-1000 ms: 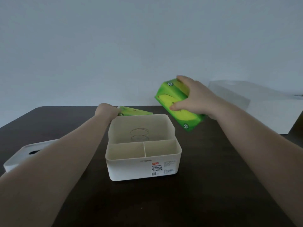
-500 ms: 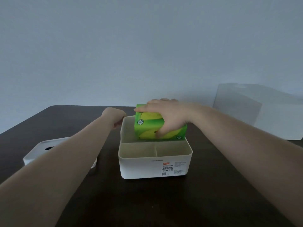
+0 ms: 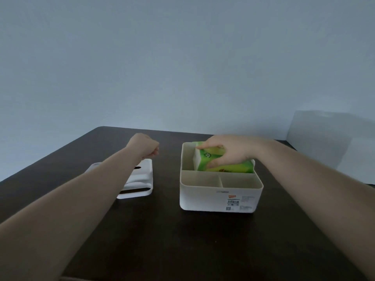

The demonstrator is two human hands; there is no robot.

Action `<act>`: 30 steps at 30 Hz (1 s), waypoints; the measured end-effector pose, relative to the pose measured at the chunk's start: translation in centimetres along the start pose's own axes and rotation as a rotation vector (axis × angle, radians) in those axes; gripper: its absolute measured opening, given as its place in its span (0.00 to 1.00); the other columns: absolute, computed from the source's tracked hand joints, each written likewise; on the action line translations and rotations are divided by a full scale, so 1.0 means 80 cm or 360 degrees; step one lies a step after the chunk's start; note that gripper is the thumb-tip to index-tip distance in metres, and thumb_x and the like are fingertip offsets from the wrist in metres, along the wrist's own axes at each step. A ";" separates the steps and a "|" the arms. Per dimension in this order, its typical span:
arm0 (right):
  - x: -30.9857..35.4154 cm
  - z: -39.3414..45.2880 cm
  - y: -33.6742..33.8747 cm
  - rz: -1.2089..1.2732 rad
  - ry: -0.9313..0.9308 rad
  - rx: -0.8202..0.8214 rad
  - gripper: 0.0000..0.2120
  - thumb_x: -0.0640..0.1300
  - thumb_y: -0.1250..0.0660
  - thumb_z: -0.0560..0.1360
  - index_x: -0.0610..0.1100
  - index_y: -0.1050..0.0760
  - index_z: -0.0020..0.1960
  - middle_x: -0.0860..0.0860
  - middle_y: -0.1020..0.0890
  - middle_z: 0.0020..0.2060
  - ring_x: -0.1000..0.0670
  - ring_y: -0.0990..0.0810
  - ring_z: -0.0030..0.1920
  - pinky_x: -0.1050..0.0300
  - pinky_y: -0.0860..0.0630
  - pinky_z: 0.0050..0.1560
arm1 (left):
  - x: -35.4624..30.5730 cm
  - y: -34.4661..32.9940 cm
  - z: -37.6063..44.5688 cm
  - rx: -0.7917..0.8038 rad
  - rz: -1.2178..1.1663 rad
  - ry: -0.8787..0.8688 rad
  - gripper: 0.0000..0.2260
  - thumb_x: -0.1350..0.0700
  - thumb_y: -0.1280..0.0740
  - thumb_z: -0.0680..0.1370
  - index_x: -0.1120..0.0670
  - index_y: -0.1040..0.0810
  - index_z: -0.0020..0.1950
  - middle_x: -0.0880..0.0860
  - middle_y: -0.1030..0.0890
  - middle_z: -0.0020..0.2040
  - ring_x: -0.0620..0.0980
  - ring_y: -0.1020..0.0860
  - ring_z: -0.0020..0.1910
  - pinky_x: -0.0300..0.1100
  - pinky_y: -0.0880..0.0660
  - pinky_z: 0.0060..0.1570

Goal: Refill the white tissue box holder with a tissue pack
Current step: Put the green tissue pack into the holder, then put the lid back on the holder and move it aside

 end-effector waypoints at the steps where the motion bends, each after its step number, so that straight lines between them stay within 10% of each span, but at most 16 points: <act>1: 0.003 -0.001 0.001 -0.0012 -0.0003 -0.0008 0.31 0.61 0.34 0.73 0.62 0.39 0.74 0.56 0.33 0.73 0.50 0.34 0.72 0.46 0.35 0.71 | 0.003 0.007 -0.003 -0.0013 0.0072 -0.0015 0.07 0.63 0.37 0.77 0.62 0.22 0.41 0.56 0.23 0.32 0.49 0.27 0.27 0.32 0.35 0.17; 16: 0.143 0.042 0.017 0.0230 0.0066 -0.0424 0.17 0.54 0.38 0.79 0.47 0.22 0.63 0.51 0.19 0.60 0.49 0.22 0.60 0.53 0.27 0.62 | 0.094 0.159 -0.039 -0.0366 0.0801 0.0173 0.07 0.59 0.39 0.72 0.55 0.23 0.46 0.53 0.22 0.44 0.54 0.26 0.42 0.45 0.28 0.40; 24: 0.187 0.099 -0.076 0.0126 -0.0215 0.0113 0.21 0.44 0.41 0.78 0.37 0.30 0.69 0.43 0.24 0.66 0.44 0.23 0.62 0.52 0.25 0.58 | 0.147 0.175 -0.047 -0.0313 0.0819 0.0321 0.18 0.55 0.41 0.78 0.62 0.27 0.64 0.55 0.26 0.50 0.54 0.28 0.47 0.44 0.32 0.44; 27: 0.186 0.105 -0.092 0.0268 -0.0318 0.0147 0.19 0.43 0.42 0.78 0.37 0.29 0.66 0.43 0.22 0.61 0.47 0.25 0.49 0.58 0.29 0.41 | 0.154 0.167 -0.046 -0.0246 0.0659 0.0301 0.16 0.54 0.41 0.77 0.62 0.25 0.60 0.55 0.25 0.50 0.52 0.27 0.43 0.41 0.33 0.37; 30: 0.181 0.107 -0.101 0.0403 -0.0419 0.0177 0.19 0.47 0.39 0.78 0.38 0.29 0.66 0.44 0.22 0.61 0.46 0.27 0.48 0.56 0.30 0.46 | 0.156 0.164 -0.046 -0.0281 0.0499 0.0335 0.09 0.56 0.40 0.76 0.62 0.26 0.45 0.55 0.27 0.41 0.50 0.31 0.34 0.40 0.36 0.30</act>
Point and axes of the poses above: each hand's wrist, its own z-axis towards the middle knuckle, its own y-axis out of the back of the hand, x = y × z, the point moved 10 cm from there along z, towards the middle knuckle
